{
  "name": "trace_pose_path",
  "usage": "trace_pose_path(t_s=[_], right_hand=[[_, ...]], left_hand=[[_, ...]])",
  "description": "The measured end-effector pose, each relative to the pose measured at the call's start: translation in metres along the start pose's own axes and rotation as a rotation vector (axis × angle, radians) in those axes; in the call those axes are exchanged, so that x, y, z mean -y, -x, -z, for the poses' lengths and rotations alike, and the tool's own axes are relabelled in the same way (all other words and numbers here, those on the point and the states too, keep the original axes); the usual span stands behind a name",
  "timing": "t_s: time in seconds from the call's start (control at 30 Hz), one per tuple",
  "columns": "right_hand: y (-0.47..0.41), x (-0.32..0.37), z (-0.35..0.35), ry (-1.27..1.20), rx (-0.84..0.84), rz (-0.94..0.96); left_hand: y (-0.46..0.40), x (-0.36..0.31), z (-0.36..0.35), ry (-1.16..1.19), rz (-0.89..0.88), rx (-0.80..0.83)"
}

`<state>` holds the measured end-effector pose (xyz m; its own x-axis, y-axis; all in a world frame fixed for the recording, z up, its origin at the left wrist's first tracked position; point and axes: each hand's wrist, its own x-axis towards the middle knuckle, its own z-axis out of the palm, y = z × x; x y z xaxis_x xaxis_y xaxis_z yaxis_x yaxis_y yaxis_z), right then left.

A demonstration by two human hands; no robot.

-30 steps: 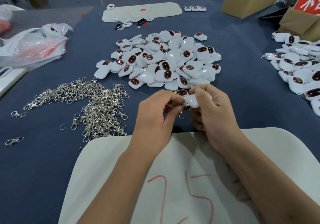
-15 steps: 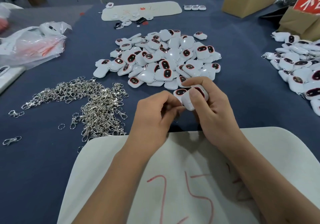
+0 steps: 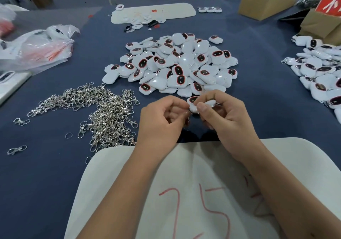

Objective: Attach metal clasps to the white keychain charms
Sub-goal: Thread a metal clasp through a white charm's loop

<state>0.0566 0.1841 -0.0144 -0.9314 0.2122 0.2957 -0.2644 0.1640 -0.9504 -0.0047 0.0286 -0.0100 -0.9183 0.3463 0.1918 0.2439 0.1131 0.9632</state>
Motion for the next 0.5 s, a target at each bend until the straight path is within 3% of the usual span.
trace_pose_path(t_s=[0.5], right_hand=[[0.0034,0.0027,-0.0040,0.197,-0.049,-0.018]], left_hand=[[0.0019,0.0034,-0.0030,-0.327,-0.065,-0.008]])
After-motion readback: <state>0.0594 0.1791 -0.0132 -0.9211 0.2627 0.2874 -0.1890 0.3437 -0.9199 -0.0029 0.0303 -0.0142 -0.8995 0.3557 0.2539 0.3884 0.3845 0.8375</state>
